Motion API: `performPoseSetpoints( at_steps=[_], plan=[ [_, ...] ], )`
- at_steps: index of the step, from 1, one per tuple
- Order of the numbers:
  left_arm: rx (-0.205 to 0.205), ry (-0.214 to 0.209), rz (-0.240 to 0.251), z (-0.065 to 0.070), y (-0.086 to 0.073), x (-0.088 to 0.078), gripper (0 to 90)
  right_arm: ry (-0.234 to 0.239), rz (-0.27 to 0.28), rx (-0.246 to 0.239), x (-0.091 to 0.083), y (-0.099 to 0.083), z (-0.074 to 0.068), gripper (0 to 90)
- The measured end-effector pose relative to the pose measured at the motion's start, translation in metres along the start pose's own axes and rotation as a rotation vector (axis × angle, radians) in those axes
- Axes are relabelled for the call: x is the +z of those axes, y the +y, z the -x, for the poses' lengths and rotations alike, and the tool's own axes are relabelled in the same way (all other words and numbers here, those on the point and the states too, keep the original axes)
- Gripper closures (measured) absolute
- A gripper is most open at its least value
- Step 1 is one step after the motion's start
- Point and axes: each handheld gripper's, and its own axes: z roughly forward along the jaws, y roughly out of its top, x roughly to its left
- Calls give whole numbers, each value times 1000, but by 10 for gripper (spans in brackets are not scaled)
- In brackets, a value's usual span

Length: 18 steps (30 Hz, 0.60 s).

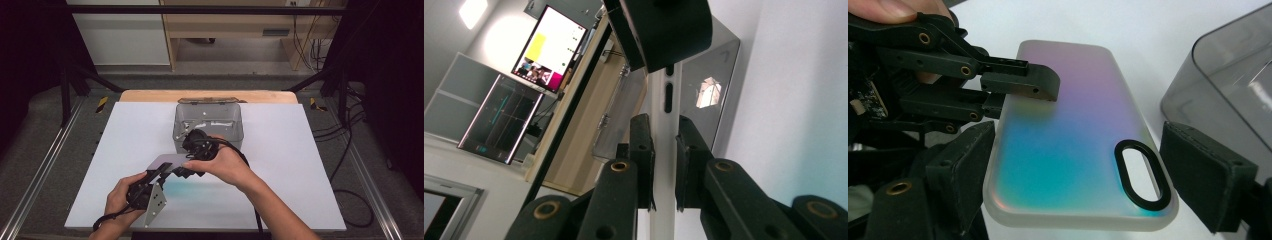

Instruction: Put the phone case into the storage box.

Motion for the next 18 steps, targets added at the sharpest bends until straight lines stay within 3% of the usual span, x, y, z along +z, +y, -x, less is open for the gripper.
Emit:
performPoseSetpoints(
  at_steps=[10, 18],
  plan=[
    [-81, 3, -32, -10, -7, -3, 807, -92, 186, -85, -22, -15, -8, 79],
    [-141, 22, -57, -19, -14, -5, 807, -186, 287, -114, -30, -38, -3, 68]
  ],
)
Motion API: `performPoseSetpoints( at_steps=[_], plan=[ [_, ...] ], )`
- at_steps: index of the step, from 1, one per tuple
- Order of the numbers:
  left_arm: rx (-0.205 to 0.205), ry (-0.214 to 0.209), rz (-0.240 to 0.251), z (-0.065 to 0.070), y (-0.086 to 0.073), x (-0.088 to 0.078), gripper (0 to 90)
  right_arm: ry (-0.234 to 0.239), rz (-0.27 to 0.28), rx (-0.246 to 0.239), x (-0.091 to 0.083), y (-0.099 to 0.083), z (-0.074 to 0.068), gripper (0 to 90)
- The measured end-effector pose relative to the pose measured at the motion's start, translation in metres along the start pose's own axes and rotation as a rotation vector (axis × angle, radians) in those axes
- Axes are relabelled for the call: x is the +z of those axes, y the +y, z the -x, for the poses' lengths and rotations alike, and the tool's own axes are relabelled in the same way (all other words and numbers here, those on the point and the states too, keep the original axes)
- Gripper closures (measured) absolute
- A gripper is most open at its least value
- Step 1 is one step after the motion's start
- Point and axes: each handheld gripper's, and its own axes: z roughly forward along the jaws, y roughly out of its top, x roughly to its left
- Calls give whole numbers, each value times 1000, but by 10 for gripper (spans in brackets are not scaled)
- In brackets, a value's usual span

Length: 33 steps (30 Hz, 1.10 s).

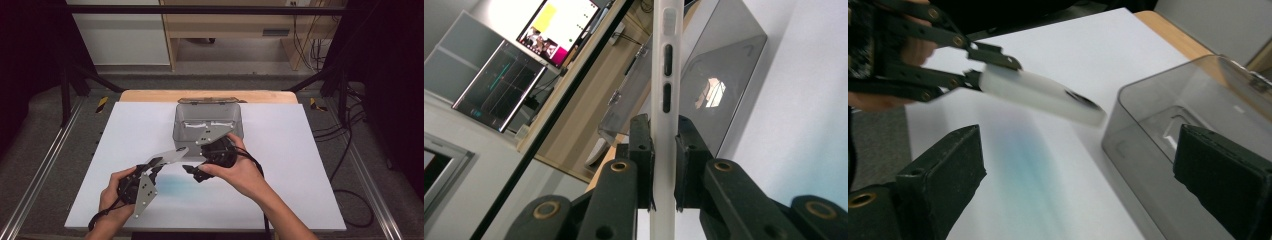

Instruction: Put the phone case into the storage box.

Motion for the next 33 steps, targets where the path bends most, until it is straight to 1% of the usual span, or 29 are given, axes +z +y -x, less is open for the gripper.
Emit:
performPoseSetpoints(
  at_steps=[2, 4, 8, 10, 13, 14, 15, 16, 17, 18, 19, 20, 24, 25, 26, 28, 30, 33],
  plan=[
    [-10, 4, -8, -2, -1, -1, 807, -25, 7, 8, -2, -7, 3, 73],
    [-31, 8, -10, -4, -3, -1, 807, -44, 15, 13, -5, -13, 6, 77],
    [-55, 16, -27, -9, -5, -2, 807, -76, 51, 44, -11, -32, 14, 85],
    [-73, 17, -30, -13, -5, -2, 807, -120, 80, 54, -17, -46, 19, 86],
    [-115, 14, -38, -19, -3, 0, 807, -171, 126, 85, -25, -66, 26, 79],
    [-125, 13, -38, -21, -3, 0, 807, -200, 148, 96, -29, -76, 29, 76],
    [-140, 12, -40, -24, -1, 1, 807, -216, 160, 99, -31, -82, 30, 74],
    [-153, 9, -40, -25, 0, 2, 807, -235, 176, 109, -36, -92, 32, 70],
    [-171, 6, -40, -28, 3, 4, 807, -245, 186, 117, -38, -98, 32, 65],
    [-176, 4, -41, -30, 5, 5, 807, -269, 205, 126, -43, -107, 33, 64],
    [-186, 3, -42, -33, 8, 7, 807, -282, 218, 130, -46, -113, 34, 63],
    [-191, 2, -43, -35, 10, 8, 807, -307, 238, 139, -51, -122, 35, 62],
    [-224, -8, -54, -44, 23, 18, 807, -383, 285, 149, -67, -146, 38, 66],
    [-240, -9, -59, -48, 27, 22, 806, -395, 290, 152, -70, -150, 39, 66],
    [-251, -9, -63, -50, 29, 24, 806, -421, 297, 154, -75, -155, 40, 68],
    [-273, -9, -73, -56, 35, 31, 806, -446, 305, 167, -83, -162, 38, 72],
    [-300, -12, -85, -61, 41, 39, 806, -464, 315, 181, -89, -169, 35, 73],
    [-358, -20, -105, -70, 51, 55, 806, -490, 320, 178, -93, -177, 28, 73]
  ],
)
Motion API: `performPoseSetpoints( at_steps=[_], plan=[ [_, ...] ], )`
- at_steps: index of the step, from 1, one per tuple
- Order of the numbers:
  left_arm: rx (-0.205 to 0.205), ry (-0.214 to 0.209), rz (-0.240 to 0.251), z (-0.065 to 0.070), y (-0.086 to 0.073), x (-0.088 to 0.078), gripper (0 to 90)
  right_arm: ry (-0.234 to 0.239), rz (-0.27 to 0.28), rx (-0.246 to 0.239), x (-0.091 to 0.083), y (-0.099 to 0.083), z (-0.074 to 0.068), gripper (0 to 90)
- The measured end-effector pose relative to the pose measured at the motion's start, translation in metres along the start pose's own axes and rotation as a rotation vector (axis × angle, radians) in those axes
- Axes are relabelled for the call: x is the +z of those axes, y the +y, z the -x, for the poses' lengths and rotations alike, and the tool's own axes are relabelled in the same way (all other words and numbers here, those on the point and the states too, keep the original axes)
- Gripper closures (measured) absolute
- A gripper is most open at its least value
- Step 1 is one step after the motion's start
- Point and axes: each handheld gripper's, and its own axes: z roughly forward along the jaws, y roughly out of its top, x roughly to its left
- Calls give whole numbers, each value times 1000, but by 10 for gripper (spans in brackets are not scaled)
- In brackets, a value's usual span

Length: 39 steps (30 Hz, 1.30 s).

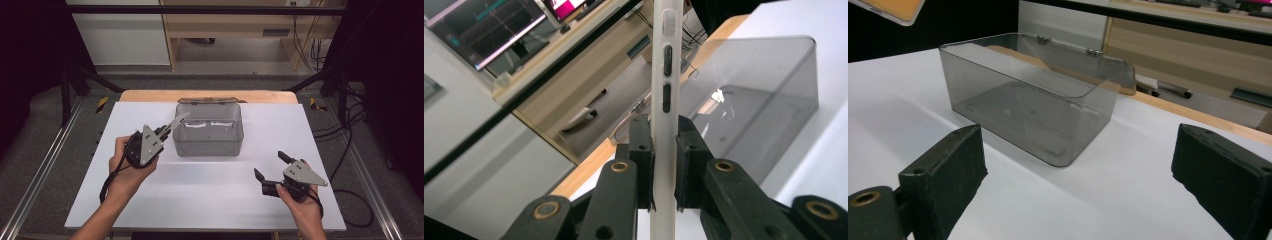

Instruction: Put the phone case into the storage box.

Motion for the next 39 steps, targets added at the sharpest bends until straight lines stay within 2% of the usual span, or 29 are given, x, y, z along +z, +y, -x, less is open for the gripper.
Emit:
performPoseSetpoints(
  at_steps=[2, 5, 9, 13, 19, 24, 25, 29, 33, 35, 37, 39],
  plan=[
    [-23, -3, -19, -2, 8, 10, 806, -13, 12, 7, -2, -4, -1, 73],
    [-27, -6, -47, -3, 16, 23, 806, -31, 21, 10, 1, -14, -2, 73],
    [-15, -2, -81, -4, 26, 40, 806, -12, 9, -19, 5, -17, -6, 70],
    [-21, 5, -104, -6, 33, 53, 806, 3, 15, -23, 6, -19, -7, 63],
    [-88, 14, -153, -16, 41, 74, 806, 8, 18, -17, 4, -23, -5, 60],
    [-166, 14, -212, -21, 48, 92, 807, -1, 21, -29, 4, -23, -6, 58],
    [-192, 8, -227, -22, 50, 96, 806, -1, 18, -31, 4, -22, -7, 58],
    [-270, 4, -265, -27, 55, 103, 807, -4, 13, -69, 3, -21, -11, 54],
    [-329, 6, -308, -31, 57, 107, 807, -3, 17, -57, 2, -21, -12, 52],
    [-392, -1, -320, -35, 56, 108, 807, -1, 17, -57, 2, -21, -11, 52],
    [-433, -6, -336, -38, 55, 108, 806, -3, 18, -55, 2, -21, -11, 52],
    [-499, -19, -342, -41, 52, 109, 806, -3, 18, -52, 1, -21, -11, 52]
  ],
)
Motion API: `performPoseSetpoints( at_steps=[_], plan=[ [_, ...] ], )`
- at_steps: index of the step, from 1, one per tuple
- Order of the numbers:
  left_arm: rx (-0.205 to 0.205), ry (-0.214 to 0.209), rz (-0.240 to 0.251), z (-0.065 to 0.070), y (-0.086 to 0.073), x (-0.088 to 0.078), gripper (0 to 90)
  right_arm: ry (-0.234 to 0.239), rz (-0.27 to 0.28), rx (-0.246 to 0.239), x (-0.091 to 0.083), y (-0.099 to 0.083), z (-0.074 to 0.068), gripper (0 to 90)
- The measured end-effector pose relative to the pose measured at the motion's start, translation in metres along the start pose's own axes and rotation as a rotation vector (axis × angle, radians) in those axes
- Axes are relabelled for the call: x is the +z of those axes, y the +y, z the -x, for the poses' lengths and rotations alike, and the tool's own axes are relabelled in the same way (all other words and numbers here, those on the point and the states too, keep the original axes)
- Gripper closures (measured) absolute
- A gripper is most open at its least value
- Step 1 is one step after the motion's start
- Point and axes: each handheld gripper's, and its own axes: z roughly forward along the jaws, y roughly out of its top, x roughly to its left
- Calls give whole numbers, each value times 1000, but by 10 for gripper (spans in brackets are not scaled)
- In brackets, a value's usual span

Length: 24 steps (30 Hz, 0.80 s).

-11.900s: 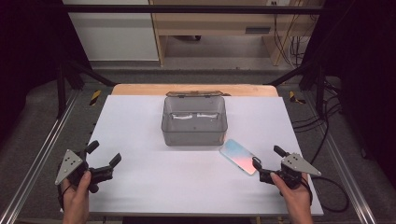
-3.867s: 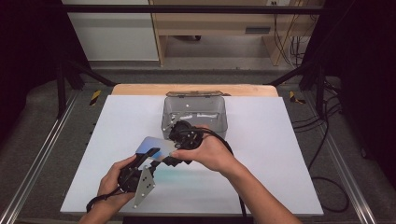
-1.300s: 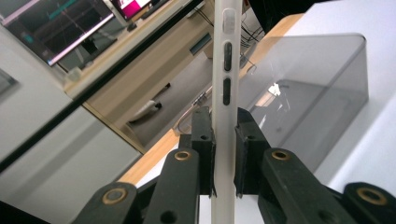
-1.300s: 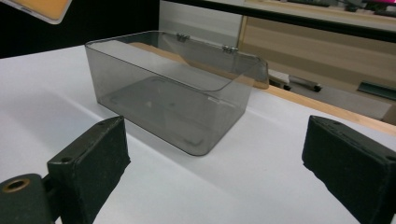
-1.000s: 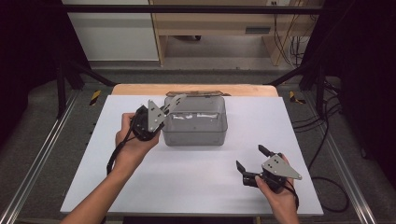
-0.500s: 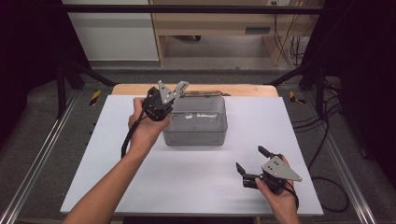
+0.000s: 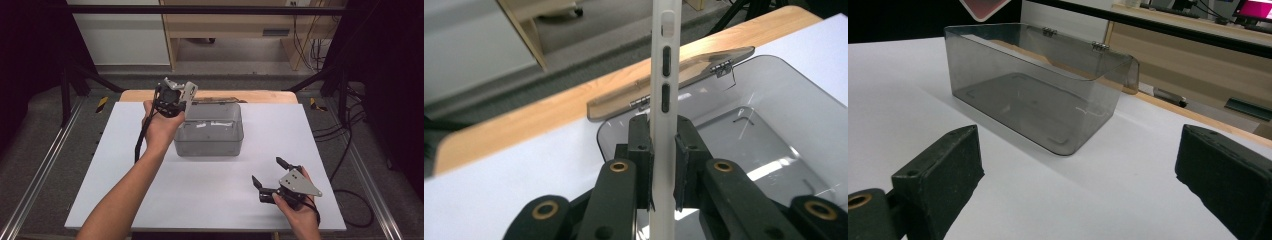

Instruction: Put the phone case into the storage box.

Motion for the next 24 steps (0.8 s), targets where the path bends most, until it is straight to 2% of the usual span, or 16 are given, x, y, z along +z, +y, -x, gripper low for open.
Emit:
performPoseSetpoints(
  at_steps=[2, 7, 14, 19, 24],
  plan=[
    [-38, -4, -10, -3, 0, 1, 806, 0, -1, -4, 0, 0, -1, 52],
    [-60, 2, -35, -3, 1, 1, 806, 2, -6, -4, 0, 0, -2, 52],
    [-133, -14, -50, -1, 6, 1, 806, 4, -12, 3, 0, 0, -1, 52],
    [-177, -27, -55, 3, 8, 6, 806, 11, -15, -12, -1, 0, -3, 52],
    [-165, -1, -70, 6, 6, 11, 806, 14, -24, -14, 0, -1, -3, 52]
  ],
)
